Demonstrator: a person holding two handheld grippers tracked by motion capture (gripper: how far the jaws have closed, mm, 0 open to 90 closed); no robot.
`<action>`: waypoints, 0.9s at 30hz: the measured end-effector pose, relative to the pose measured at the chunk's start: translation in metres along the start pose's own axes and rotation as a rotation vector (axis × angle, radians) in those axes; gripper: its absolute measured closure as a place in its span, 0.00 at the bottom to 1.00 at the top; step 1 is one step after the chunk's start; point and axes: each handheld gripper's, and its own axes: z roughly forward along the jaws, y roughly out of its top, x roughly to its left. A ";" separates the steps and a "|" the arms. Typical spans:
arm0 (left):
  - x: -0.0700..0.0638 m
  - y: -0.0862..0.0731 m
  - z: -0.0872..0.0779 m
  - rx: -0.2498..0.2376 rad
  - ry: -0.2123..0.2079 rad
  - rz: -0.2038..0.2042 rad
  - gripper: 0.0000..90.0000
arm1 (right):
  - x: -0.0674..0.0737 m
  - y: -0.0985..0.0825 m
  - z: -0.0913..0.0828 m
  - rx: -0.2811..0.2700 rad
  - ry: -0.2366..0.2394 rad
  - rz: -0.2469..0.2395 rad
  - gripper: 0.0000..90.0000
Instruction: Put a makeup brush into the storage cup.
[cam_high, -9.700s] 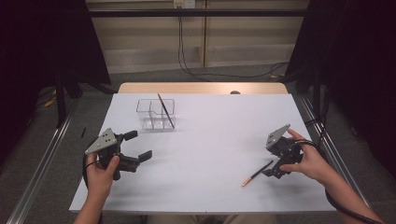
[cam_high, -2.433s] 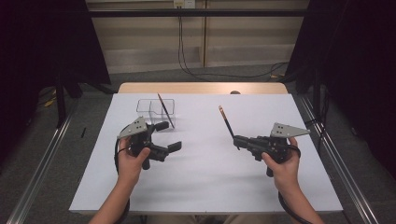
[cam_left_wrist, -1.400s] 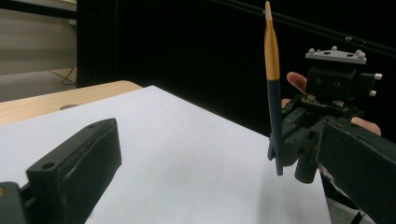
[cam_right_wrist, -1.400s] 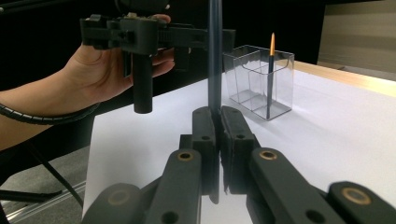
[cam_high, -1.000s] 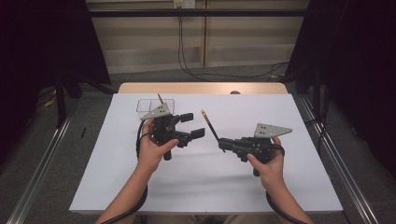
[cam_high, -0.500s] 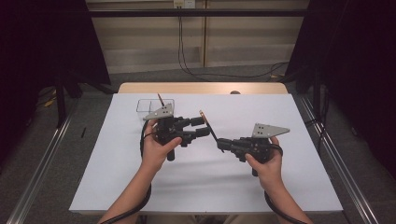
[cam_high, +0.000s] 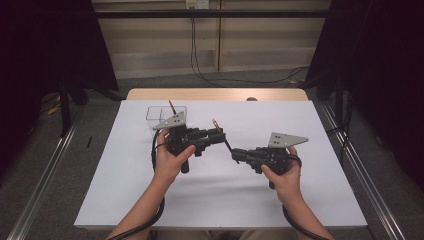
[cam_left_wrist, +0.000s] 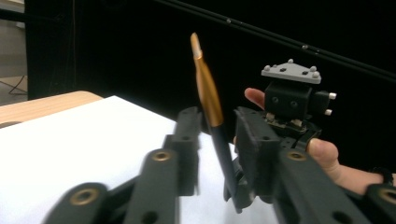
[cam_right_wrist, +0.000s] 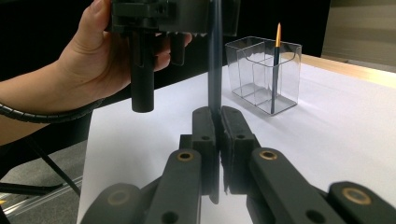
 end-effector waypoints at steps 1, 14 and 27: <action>0.000 0.000 0.000 0.001 -0.001 0.002 0.84 | 0.000 0.000 0.000 0.000 0.000 -0.001 0.95; -0.006 0.004 0.006 0.027 -0.019 0.019 0.91 | 0.003 -0.002 0.007 0.012 0.003 -0.008 0.94; -0.007 0.001 0.007 0.059 -0.003 0.032 0.93 | 0.006 -0.003 0.012 -0.003 0.014 -0.003 0.90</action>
